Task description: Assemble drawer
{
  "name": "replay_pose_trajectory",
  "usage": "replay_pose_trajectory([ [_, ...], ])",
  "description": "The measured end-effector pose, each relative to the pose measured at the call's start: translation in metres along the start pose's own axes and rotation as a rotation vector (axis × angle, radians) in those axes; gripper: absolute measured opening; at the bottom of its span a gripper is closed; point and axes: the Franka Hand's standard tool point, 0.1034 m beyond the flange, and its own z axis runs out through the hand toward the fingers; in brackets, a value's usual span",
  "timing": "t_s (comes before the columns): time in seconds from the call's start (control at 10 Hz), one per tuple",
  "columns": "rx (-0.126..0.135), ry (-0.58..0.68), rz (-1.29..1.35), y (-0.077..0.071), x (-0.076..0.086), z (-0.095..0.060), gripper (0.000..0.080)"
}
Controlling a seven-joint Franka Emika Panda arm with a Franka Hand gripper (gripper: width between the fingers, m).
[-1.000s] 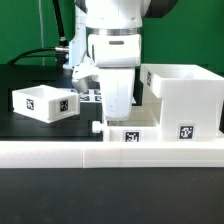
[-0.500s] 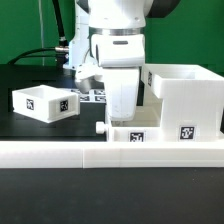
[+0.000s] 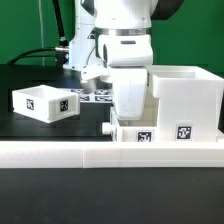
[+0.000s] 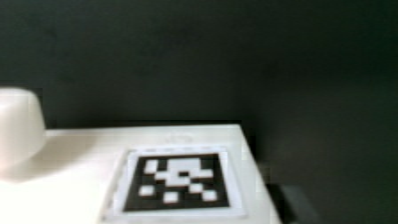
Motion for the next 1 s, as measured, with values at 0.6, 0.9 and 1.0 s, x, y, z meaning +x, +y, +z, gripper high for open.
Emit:
replay_pose_trajectory([
  [0.6, -0.013, -0.013, 0.008, 0.01, -0.002, -0.031, 0.0645],
  [0.9, -0.017, -0.029, 0.008, 0.024, -0.011, -0.062, 0.0649],
  [1.0, -0.024, -0.031, 0.0, 0.028, -0.02, -0.064, 0.0649],
])
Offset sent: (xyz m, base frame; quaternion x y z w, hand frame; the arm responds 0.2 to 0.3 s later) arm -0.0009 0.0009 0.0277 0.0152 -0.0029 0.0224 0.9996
